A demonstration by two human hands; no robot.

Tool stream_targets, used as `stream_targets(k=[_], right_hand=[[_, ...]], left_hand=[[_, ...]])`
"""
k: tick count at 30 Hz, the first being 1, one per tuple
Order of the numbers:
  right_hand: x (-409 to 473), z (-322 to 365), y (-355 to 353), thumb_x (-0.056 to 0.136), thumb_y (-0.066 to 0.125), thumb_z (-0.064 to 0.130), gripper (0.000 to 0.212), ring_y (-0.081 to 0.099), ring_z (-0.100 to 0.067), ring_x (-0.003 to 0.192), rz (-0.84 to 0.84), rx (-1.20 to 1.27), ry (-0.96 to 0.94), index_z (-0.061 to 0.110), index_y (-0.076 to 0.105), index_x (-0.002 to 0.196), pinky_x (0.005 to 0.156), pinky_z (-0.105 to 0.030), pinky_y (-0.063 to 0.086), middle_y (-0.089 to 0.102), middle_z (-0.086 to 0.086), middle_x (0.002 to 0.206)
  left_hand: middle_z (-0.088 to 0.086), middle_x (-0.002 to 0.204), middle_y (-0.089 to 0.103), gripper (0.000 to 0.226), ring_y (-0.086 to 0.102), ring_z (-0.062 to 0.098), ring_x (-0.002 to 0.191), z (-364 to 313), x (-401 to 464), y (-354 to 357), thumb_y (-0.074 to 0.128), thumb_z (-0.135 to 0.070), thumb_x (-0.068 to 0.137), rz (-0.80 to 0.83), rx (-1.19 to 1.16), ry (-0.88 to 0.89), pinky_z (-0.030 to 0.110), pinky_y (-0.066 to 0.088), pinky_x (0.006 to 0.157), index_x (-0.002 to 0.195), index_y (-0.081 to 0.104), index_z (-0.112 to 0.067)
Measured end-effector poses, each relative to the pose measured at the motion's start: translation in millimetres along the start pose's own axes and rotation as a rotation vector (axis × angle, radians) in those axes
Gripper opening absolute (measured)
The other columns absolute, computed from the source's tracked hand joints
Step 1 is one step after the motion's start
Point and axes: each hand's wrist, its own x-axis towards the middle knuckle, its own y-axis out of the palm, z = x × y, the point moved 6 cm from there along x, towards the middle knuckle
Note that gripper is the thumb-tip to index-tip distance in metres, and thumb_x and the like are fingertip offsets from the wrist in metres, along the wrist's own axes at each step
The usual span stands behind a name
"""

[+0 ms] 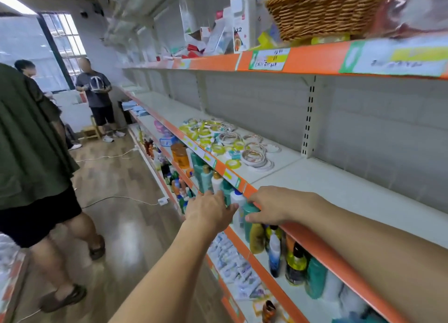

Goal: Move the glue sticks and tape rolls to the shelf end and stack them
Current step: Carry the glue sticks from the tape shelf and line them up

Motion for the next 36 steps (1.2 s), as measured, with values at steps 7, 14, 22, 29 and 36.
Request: stream_targets(k=[7, 14, 22, 29, 36], right_hand=[[87, 0, -10, 0.093, 0.052, 0.058, 0.053, 0.054, -0.030, 0.113, 0.004, -0.019, 0.031, 0.016, 0.053, 0.127, 0.095, -0.041, 0.047, 0.052, -0.010, 0.122], [179, 2, -31, 0.090, 0.054, 0.056, 0.059, 0.054, -0.033, 0.115, -0.108, 0.011, 0.118, 0.018, 0.051, 0.135, 0.093, -0.047, 0.049, 0.053, -0.012, 0.127], [231, -14, -43, 0.090, 0.053, 0.053, 0.060, 0.051, -0.030, 0.123, -0.179, 0.083, 0.272, 0.019, 0.049, 0.140, 0.098, -0.044, 0.046, 0.051, -0.010, 0.135], [247, -53, -40, 0.094, 0.052, 0.043, 0.041, 0.055, -0.030, 0.114, -0.169, 0.053, 0.390, 0.018, 0.054, 0.126, 0.090, -0.040, 0.048, 0.056, -0.009, 0.120], [278, -80, -55, 0.089, 0.055, 0.026, 0.028, 0.057, -0.030, 0.108, -0.202, 0.034, 0.400, 0.019, 0.063, 0.115, 0.085, -0.041, 0.050, 0.060, -0.008, 0.111]], left_hand=[[0.013, 0.138, 0.050, 0.066, 0.047, 0.035, 0.126, 41, 84, -1, 0.030, -0.065, 0.096, -0.010, 0.004, 0.051, 0.046, 0.040, 0.102, 0.142, 0.041, -0.017], [0.011, 0.137, 0.050, 0.060, 0.046, 0.032, 0.127, 83, 176, -22, 0.031, -0.060, 0.099, -0.052, 0.035, 0.157, 0.043, 0.040, 0.099, 0.139, 0.042, -0.017], [0.010, 0.147, 0.041, 0.065, 0.040, 0.031, 0.134, 98, 254, -25, 0.031, -0.058, 0.100, -0.014, 0.062, 0.301, 0.044, 0.036, 0.105, 0.150, 0.029, -0.017], [0.010, 0.137, 0.050, 0.052, 0.045, 0.032, 0.127, 71, 298, -7, 0.031, -0.050, 0.101, 0.036, 0.081, 0.435, 0.044, 0.037, 0.102, 0.137, 0.045, -0.015], [0.009, 0.130, 0.056, 0.037, 0.047, 0.031, 0.123, 40, 338, -16, 0.039, -0.038, 0.101, -0.043, 0.051, 0.535, 0.043, 0.037, 0.101, 0.128, 0.052, -0.017]])
